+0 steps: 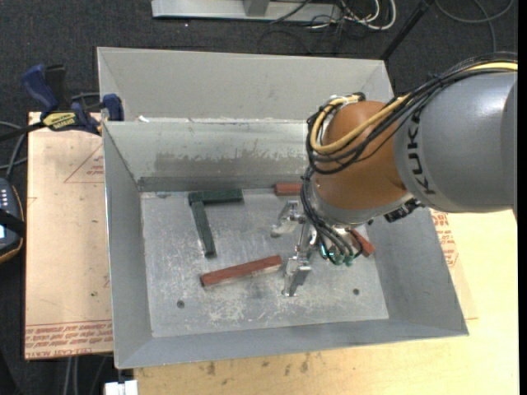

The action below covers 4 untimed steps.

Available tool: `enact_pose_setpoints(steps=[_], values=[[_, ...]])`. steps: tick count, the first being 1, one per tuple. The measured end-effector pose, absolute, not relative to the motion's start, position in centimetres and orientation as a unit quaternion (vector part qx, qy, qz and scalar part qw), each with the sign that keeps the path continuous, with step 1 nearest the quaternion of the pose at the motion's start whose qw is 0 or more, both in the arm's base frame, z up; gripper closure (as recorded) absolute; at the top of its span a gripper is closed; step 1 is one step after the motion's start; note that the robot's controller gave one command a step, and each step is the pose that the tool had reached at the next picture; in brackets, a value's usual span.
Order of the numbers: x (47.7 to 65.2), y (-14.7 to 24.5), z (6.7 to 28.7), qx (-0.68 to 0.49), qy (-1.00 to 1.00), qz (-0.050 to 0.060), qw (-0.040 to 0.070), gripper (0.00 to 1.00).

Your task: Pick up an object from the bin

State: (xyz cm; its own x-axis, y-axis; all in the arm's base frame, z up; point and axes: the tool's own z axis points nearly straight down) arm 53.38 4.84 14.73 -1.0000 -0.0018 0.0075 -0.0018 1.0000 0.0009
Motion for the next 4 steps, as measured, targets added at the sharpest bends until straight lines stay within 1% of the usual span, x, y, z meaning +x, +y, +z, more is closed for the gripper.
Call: enact_pose_setpoints(steps=[1, 2, 3, 4], values=[[53.6, 4.8, 15.1, 0.0, -1.0, -0.001, 0.0, 0.0], [53.9, 4.9, 14.6, 0.001, -1.0, -0.001, -0.003, 0.0], [55.0, 5.3, 11.0, 0.096, -0.995, -0.001, 0.003, 0.0], [57.3, 6.8, 7.8, 0.185, -0.983, -0.001, -0.009, 1.0]])
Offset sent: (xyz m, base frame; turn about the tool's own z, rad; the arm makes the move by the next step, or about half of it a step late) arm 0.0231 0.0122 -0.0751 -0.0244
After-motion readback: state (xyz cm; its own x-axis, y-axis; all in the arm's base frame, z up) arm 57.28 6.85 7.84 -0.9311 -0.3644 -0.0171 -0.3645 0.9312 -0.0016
